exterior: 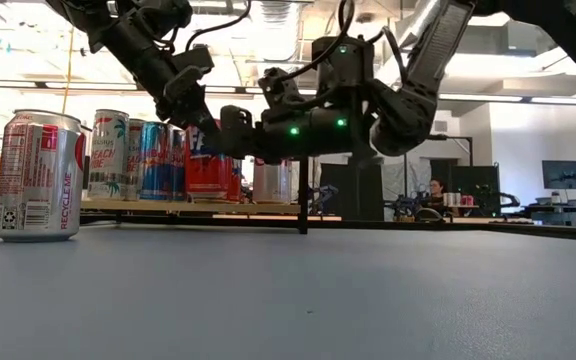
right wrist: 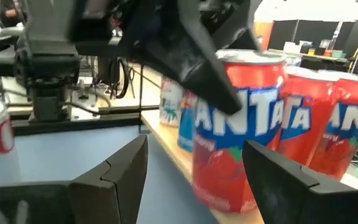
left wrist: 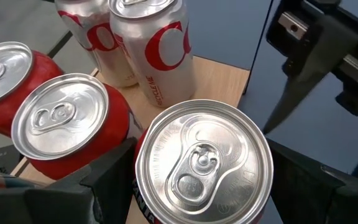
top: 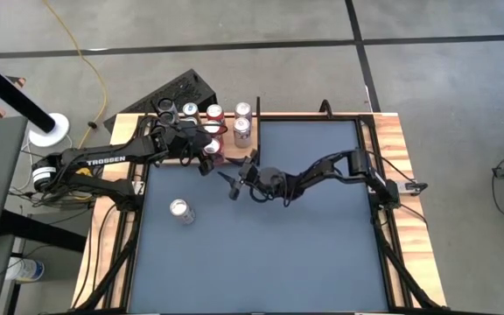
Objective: Place canned beverage on shelf
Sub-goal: Put the red soda can on the shelf aligned with the other orange soda can
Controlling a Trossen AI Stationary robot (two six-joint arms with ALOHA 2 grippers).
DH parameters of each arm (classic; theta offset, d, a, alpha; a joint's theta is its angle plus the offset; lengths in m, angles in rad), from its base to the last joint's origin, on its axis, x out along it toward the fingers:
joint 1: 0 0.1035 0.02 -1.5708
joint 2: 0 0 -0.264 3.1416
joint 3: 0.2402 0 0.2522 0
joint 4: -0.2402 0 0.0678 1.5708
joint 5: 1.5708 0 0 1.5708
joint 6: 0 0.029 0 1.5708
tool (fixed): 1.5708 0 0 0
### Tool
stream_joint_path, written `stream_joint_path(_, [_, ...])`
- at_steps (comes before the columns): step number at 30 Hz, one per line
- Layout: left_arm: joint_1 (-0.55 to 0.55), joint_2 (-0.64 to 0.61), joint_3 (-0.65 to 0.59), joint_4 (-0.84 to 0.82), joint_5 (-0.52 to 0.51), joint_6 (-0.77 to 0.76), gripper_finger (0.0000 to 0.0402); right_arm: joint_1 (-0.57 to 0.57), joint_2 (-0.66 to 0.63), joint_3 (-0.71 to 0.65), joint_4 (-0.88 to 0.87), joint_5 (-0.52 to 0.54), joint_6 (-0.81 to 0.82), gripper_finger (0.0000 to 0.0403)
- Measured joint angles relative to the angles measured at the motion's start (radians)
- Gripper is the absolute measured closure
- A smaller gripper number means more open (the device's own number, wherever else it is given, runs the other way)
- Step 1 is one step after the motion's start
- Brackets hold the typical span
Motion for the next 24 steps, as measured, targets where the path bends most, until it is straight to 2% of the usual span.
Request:
stream_joint_path(8, [-0.007,0.000,0.000,-0.003,0.005,-0.001,0.0115,0.008,0.000,0.065,-0.167,-0.002,-0.002,0.0143])
stream_joint_path(18, [-0.010,0.000,0.000,-0.004,0.004,0.007,0.0115,0.019,0.000,0.067,-0.186,-0.001,-0.045,0.0143])
stream_joint_path(24, [-0.035,-0.018,0.006,-0.035,-0.032,0.006,0.0115,0.030,-0.016,0.067,-0.203,0.004,-0.060,0.0143])
